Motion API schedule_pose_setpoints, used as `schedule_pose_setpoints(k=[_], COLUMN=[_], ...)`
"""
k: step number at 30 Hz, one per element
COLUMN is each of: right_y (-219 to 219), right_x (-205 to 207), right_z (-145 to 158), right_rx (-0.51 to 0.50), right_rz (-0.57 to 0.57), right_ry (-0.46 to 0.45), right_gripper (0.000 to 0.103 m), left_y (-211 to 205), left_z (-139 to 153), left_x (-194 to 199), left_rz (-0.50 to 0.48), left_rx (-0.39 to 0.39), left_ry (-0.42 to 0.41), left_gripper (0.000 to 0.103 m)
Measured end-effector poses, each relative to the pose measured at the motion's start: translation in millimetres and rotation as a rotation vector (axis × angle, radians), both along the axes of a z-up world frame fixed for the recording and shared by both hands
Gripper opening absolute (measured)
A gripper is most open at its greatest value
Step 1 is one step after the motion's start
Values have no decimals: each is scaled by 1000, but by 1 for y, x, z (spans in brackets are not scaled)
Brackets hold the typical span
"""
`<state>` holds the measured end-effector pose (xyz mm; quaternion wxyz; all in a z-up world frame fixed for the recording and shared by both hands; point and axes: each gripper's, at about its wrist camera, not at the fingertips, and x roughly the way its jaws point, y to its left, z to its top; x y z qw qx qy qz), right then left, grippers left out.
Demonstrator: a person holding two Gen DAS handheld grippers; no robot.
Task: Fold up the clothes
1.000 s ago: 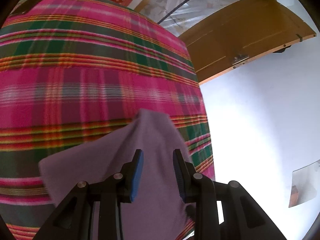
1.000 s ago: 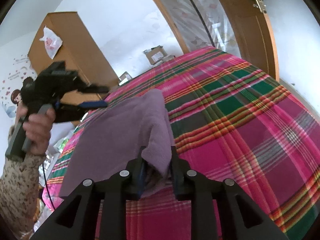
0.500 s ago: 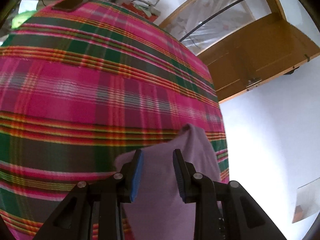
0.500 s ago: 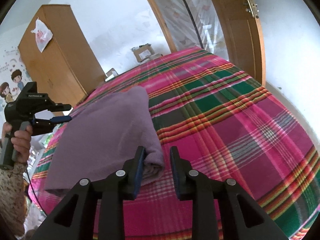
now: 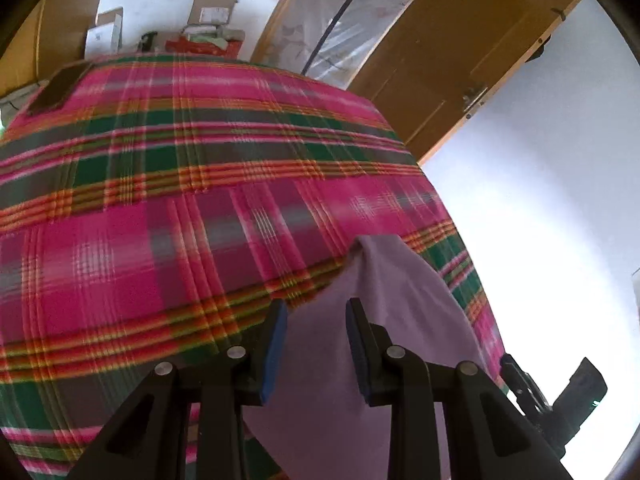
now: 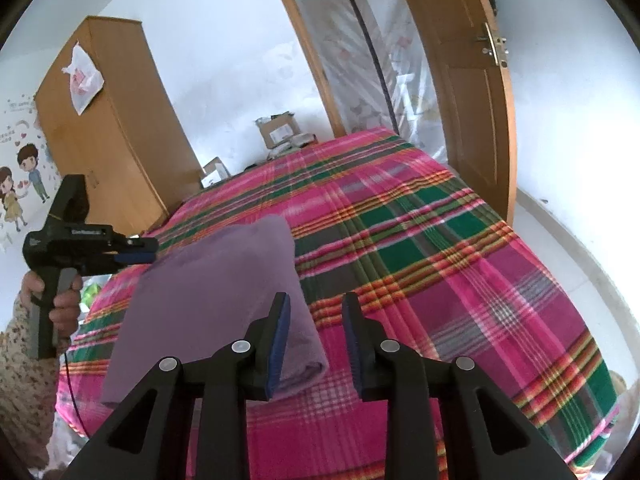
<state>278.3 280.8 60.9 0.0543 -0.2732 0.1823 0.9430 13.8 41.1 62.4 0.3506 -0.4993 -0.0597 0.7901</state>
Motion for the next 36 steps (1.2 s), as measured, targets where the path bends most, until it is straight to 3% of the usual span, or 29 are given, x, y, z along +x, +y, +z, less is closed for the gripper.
schedule_pose_setpoints(k=[8,13,16,20,26,28,30,31,33,36], right_y=[-8,-12,-11,-11,-12,-12,-14,-14,-15,-16], right_x=[-27,-32,-34,-35,-34,-34,-35,-34,-34,-33], right_z=[-7,-13,-17,-19,-21,-21,-22,-22,-22,-22], right_rx=[13,9,0,-4,-1,-2,-4,-3,-4,1], right_rz=[44,66,60,60,61,58,57,57,55,53], right_ry=[-45,-57,-67,-73,-78,-82,-82,-83,-80,-73], right_gripper=[28,28,28,28,28,28,28,28,27,17], left_y=[17,11,10,12,20,21,21,19,14,6], left_z=[-15,-24,-25,-25,-30,-29,-28,-28,-27,-26], left_x=[-8,-12,-13,-15,-14,-14,-15,-17,-20,-25], left_rz=[-126,-120,-97,-113,-163,-166,-163,-156,-128,-83], left_rx=[-17,-12,-21,-27,-45,-36,-24,-17,6,38], left_ry=[-50,-81,-58,-48,-65,-68,-71,-72,-70,-75], left_gripper=[31,28,28,38,38,28,9,4,3,2])
